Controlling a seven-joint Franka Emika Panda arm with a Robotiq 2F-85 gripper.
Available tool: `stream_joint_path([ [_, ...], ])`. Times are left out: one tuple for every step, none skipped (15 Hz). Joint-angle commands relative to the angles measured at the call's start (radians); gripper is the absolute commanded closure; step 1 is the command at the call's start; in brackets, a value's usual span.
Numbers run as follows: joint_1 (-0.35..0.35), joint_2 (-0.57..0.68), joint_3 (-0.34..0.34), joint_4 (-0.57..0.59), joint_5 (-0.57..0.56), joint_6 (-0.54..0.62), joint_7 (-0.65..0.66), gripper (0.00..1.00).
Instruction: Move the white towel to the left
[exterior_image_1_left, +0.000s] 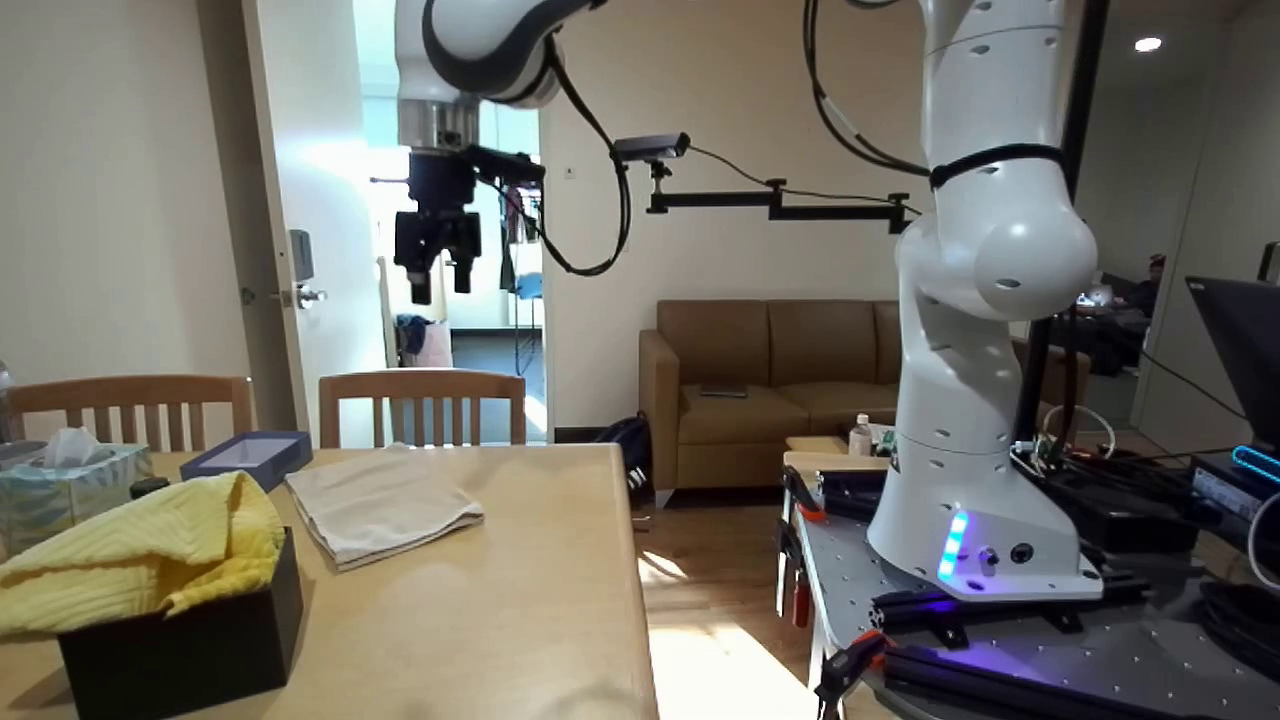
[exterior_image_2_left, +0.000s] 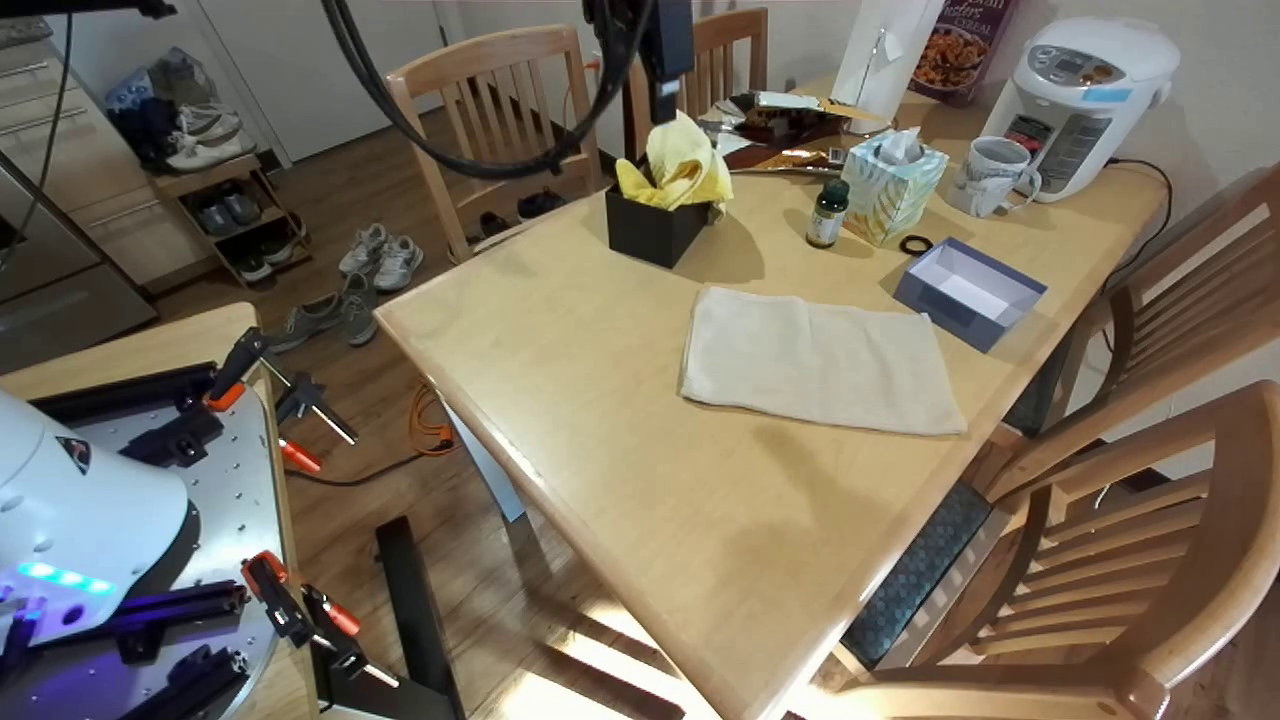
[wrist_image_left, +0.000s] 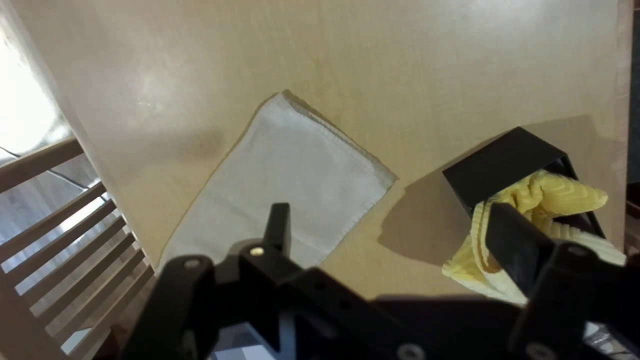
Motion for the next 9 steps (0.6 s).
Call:
stream_joint_path([
  [-0.025, 0.128, 0.000, 0.074, 0.082, 0.041, -0.038, 0.00],
  [-0.028, 0.161, 0.000, 0.077, 0.096, 0.067, -0.036, 0.00],
  [-0.030, 0.185, 0.004, 0.078, 0.107, 0.093, -0.043, 0.00],
  [-0.029, 0.200, 0.008, 0.077, 0.114, 0.113, -0.043, 0.00],
  [-0.026, 0.206, 0.013, 0.072, 0.123, 0.136, -0.042, 0.00],
  [-0.023, 0.211, 0.015, 0.064, 0.126, 0.164, -0.032, 0.00],
  [-0.021, 0.213, 0.020, 0.057, 0.133, 0.188, -0.023, 0.00],
  [-0.021, 0.214, 0.025, 0.053, 0.147, 0.209, -0.018, 0.00],
  [-0.024, 0.217, 0.031, 0.053, 0.173, 0.219, -0.010, 0.00],
])
